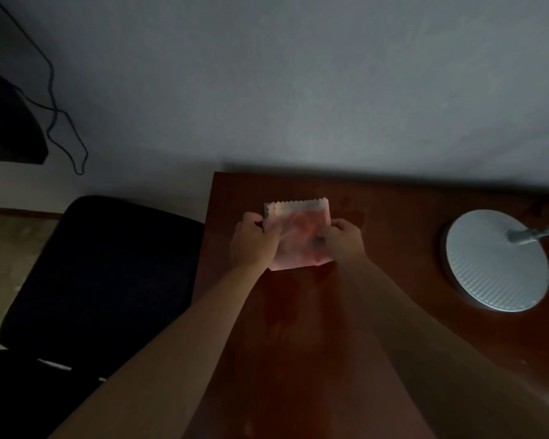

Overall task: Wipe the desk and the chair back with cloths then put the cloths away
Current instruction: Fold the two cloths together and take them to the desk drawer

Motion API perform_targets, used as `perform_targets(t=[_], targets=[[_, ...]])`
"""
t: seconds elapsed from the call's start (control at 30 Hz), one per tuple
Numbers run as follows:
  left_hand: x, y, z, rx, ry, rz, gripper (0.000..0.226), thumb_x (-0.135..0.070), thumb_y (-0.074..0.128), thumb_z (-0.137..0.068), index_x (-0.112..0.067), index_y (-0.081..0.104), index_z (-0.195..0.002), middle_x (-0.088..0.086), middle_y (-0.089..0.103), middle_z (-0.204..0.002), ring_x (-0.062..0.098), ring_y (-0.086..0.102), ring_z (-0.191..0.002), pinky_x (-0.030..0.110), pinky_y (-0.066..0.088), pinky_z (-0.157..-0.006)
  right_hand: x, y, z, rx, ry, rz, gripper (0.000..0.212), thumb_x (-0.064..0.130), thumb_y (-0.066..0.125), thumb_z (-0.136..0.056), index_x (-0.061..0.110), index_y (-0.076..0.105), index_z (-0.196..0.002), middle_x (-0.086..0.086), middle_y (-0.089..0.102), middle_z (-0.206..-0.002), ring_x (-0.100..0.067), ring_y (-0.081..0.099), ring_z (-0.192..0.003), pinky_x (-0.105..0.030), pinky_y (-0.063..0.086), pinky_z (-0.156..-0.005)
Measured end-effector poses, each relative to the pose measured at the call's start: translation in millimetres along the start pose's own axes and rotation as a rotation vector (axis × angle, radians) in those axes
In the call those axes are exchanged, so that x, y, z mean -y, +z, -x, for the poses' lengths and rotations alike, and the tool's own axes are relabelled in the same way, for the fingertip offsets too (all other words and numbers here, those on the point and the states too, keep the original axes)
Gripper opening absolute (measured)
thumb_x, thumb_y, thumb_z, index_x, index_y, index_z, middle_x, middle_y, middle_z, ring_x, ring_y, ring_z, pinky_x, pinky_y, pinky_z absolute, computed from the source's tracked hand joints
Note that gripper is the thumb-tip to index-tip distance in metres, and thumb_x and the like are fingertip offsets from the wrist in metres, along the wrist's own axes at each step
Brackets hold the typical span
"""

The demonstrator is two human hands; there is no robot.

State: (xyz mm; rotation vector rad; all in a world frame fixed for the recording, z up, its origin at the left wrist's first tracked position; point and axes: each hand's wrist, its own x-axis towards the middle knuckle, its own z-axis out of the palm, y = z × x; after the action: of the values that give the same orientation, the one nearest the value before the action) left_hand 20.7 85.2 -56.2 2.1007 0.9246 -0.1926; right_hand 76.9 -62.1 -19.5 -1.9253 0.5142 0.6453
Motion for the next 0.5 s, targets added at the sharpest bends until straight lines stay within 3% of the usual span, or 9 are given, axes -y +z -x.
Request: perform_targets(t=[0.13,0.2,0.27,0.33,0.37,0.4,0.43,0.5], targets=[[-8.7,-3.9,8.6,-0.202,0.099,0.128,0.018,-0.032,0.054,-0.098,-0.019,0.058,-0.11,0.001,0.063,-0.105,0.013,0.058,-0.085,0.021,0.041,-0.059,26.0,-18.7,18.5,-0.322,-0.152,0.005,0.009,0.03,0.062,-0.087,0.021,0.065,-0.087,0.003,0.066,-0.081,-0.019,0.063,-0.081,-0.028,0.043,-0.068],[-20.0,-3.1,11.6,-0.166,0.169,0.286,0.018,-0.034,0.05,-0.099,-0.021,0.062,-0.1,-0.001,0.067,-0.096,0.016,0.062,-0.084,0.035,0.053,-0.069,43.7,-18.4,37.2,-0.37,-0.314,0.03,0.008,0.029,0.063,-0.082,0.026,0.064,-0.09,0.011,0.065,-0.077,-0.013,0.063,-0.074,-0.028,0.047,-0.068],[-41.3,-5.6,13.5,0.023,0.095,0.563,0.03,-0.04,0.046,-0.1,-0.019,0.065,-0.092,0.004,0.07,-0.09,0.021,0.067,-0.082,0.044,0.056,-0.078,52.5,-5.7,52.4,-0.272,-0.447,0.11,0.01,0.031,0.066,-0.081,0.027,0.067,-0.09,0.012,0.066,-0.075,-0.007,0.062,-0.071,-0.024,0.047,-0.066],[-61.7,-14.2,14.6,0.224,-0.113,0.963,0.039,-0.046,0.044,-0.102,-0.016,0.069,-0.104,0.009,0.072,-0.101,0.022,0.068,-0.088,0.039,0.056,-0.078,49.6,10.6,57.0,-0.058,-0.46,0.187,0.022,0.04,0.067,-0.083,0.024,0.072,-0.097,0.01,0.071,-0.085,-0.004,0.064,-0.079,-0.021,0.049,-0.071],[-63.7,-16.0,11.0,0.247,-0.197,1.07,0.045,-0.05,0.044,-0.101,-0.015,0.069,-0.112,0.008,0.072,-0.107,0.021,0.069,-0.092,0.036,0.057,-0.079,45.5,15.4,55.2,0.027,-0.414,0.185,0.023,0.039,0.065,-0.085,0.023,0.073,-0.1,0.011,0.071,-0.091,-0.004,0.064,-0.084,-0.019,0.048,-0.074],[-61.9,-17.2,7.5,0.243,-0.245,1.058,0.048,-0.054,0.046,-0.099,-0.016,0.067,-0.117,0.006,0.072,-0.11,0.021,0.069,-0.095,0.036,0.058,-0.081,39.7,16.5,51.9,0.071,-0.364,0.158,0.021,0.034,0.063,-0.088,0.023,0.074,-0.101,0.011,0.07,-0.093,-0.005,0.063,-0.088,-0.018,0.046,-0.074],[-56.1,-17.4,4.7,0.218,-0.252,0.898,0.046,-0.054,0.051,-0.097,-0.017,0.066,-0.119,0.006,0.071,-0.112,0.021,0.069,-0.096,0.038,0.059,-0.083,32.8,14.1,47.0,0.062,-0.327,0.134,0.018,0.029,0.061,-0.089,0.023,0.074,-0.1,0.01,0.07,-0.094,-0.007,0.062,-0.089,-0.02,0.044,-0.074],[-38.7,-15.6,0.2,0.213,-0.21,0.48,0.034,-0.034,0.062,-0.095,-0.014,0.061,-0.123,0.009,0.067,-0.117,0.024,0.069,-0.094,0.041,0.061,-0.082,14.6,7.4,34.7,-0.033,-0.273,0.183,0.019,0.023,0.057,-0.089,0.024,0.072,-0.101,0.007,0.068,-0.096,-0.013,0.062,-0.091,-0.025,0.044,-0.075]])
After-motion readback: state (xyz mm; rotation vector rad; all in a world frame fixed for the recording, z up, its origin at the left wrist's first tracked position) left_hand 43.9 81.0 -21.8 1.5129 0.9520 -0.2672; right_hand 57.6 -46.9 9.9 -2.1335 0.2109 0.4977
